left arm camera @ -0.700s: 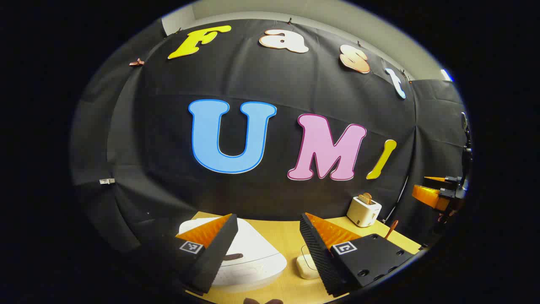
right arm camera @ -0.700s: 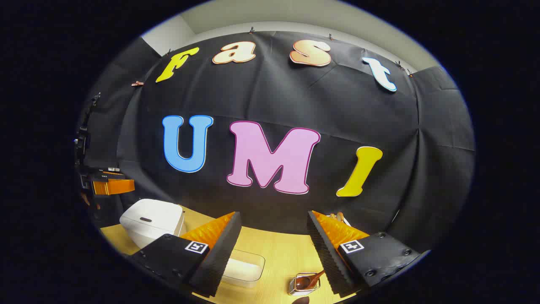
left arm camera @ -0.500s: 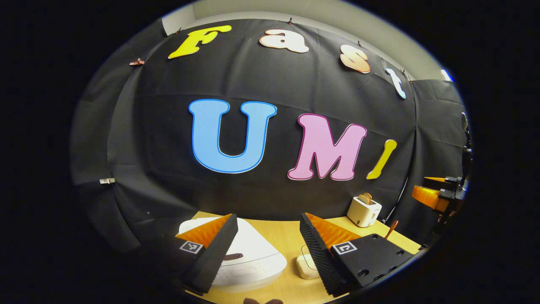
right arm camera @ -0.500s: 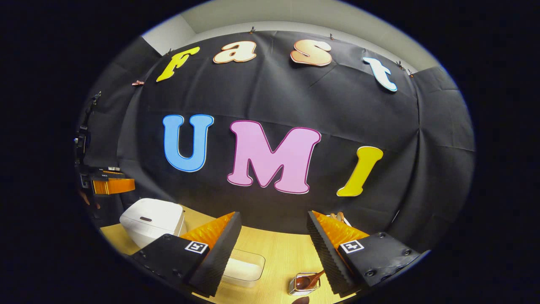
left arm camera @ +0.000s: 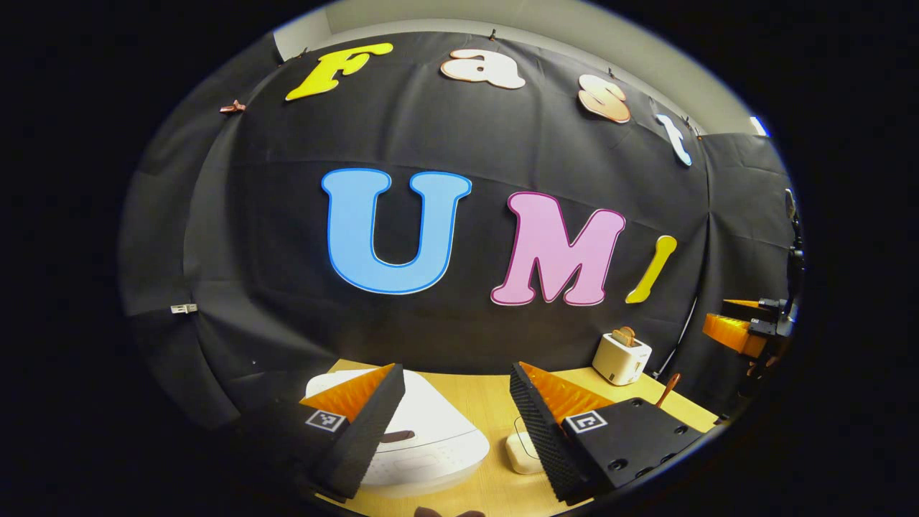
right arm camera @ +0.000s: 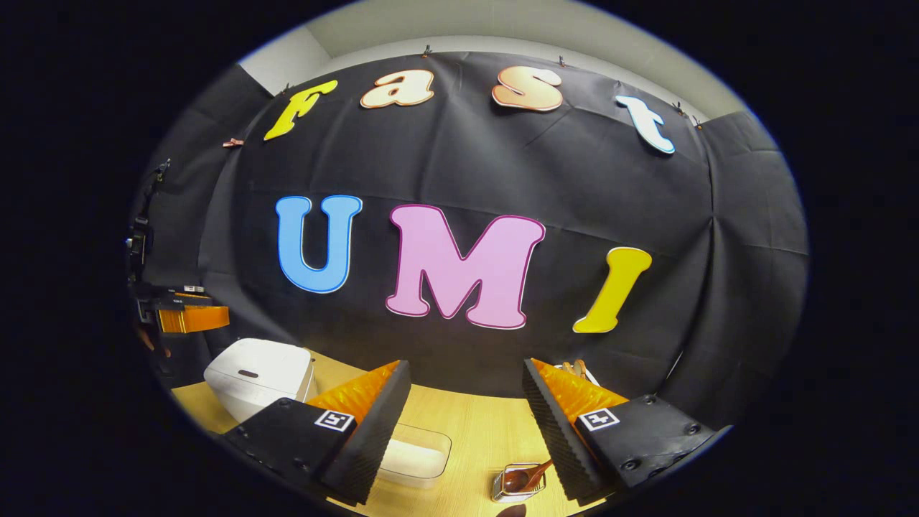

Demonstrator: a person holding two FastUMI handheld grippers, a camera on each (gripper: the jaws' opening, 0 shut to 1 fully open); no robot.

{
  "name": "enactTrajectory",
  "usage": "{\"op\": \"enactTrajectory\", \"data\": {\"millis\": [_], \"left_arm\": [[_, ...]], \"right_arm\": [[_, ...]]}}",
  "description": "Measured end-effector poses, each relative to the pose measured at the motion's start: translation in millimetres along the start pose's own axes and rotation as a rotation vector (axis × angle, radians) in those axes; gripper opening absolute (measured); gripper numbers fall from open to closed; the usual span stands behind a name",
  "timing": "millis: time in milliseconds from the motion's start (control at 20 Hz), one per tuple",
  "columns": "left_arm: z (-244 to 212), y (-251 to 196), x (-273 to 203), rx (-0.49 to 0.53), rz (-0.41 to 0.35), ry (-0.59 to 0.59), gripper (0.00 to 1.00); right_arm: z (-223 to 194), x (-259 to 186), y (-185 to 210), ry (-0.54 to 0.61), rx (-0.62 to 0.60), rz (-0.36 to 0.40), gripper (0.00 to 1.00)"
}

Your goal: Close the left gripper, press the button to open the rice cooker; take a wooden spoon from the chopstick holder with the right hand, scoop a spoonful of rice and pour it into the rice cooker, then put the wooden spoon back into the chopstick holder.

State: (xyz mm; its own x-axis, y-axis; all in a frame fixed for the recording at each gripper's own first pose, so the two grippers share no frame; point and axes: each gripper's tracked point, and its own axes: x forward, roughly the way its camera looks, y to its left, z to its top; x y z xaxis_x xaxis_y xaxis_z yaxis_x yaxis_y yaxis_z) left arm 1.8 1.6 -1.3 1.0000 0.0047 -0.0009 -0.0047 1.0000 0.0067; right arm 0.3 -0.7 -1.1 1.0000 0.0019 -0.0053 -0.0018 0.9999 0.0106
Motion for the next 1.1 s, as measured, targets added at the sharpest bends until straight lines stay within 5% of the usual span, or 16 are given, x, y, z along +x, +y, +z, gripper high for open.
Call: {"op": "enactTrajectory", "data": {"millis": [350,600,1100], "left_arm": [[-2.7,-6.4,1.6,-0.002,-0.028,0.007,0.94],[-13.5,8.4,8.1,0.004,0.020,0.033,0.06],[-109.1,53.8,57.5,-0.003,0.093,0.276,0.05]], "right_arm": [[0.0,0.9,-1.2,0.000,-0.001,0.003,0.97],[-0.2,-2.5,-7.0,0.001,-0.003,-0.009,0.97],[-8.8,-19.1,-45.5,0.036,-0.025,-0.082,0.97]]}}
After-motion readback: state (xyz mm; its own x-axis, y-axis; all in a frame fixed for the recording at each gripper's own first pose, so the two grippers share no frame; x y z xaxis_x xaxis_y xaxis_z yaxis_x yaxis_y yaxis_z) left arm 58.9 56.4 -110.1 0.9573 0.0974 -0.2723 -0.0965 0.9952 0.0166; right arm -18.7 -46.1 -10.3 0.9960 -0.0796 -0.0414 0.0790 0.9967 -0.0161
